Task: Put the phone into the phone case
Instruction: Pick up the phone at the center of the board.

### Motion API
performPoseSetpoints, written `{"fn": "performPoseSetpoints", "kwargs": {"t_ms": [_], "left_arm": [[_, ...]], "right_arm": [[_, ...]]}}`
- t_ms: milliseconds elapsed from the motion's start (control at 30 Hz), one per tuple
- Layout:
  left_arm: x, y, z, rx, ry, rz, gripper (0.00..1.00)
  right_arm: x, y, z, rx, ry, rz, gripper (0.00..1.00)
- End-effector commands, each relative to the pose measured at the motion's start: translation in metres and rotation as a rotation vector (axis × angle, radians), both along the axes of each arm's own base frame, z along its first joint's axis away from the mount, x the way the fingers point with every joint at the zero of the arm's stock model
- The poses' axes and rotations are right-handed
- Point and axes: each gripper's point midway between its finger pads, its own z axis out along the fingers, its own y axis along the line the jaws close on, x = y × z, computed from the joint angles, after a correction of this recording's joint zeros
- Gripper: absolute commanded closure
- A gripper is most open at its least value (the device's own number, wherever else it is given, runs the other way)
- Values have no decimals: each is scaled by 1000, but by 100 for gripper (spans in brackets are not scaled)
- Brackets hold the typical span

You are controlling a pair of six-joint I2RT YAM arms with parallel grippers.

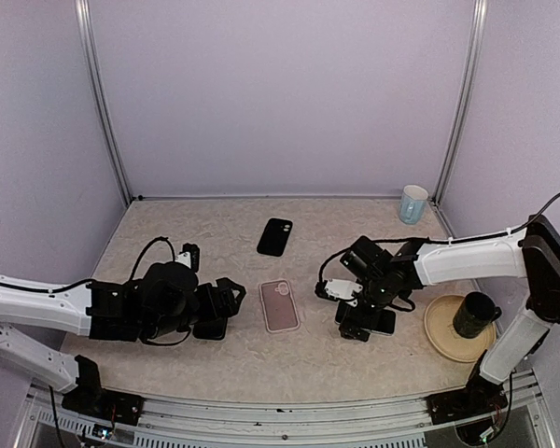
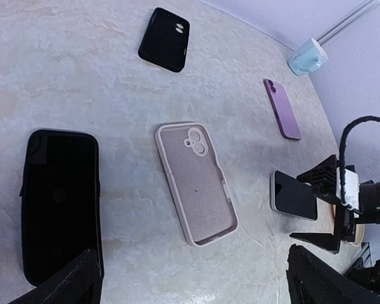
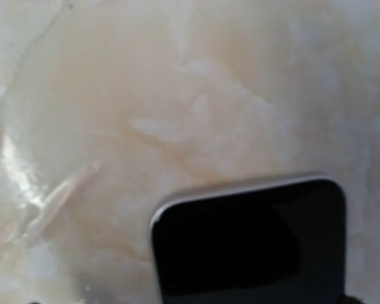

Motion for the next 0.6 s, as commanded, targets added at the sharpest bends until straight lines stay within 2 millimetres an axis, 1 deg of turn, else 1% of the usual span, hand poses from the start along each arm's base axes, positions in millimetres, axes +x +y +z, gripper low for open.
{"fn": "performPoseSetpoints", "kwargs": {"t_ms": [0,100,367,567], "left_arm": [[4,18,25,-28,-110,35,1],[3,25,31,-14,-135,37,1],[-1,28,36,-35,-150,15,1],[-3,34,37,-52,-156,23,1]], "right_arm": [[10,3,-4,13,17,8,0],[14,7,-3,58,42,15,0],[29,4,-4,92,86,-2,0],[22,8,-8,121,141,20,1]]}}
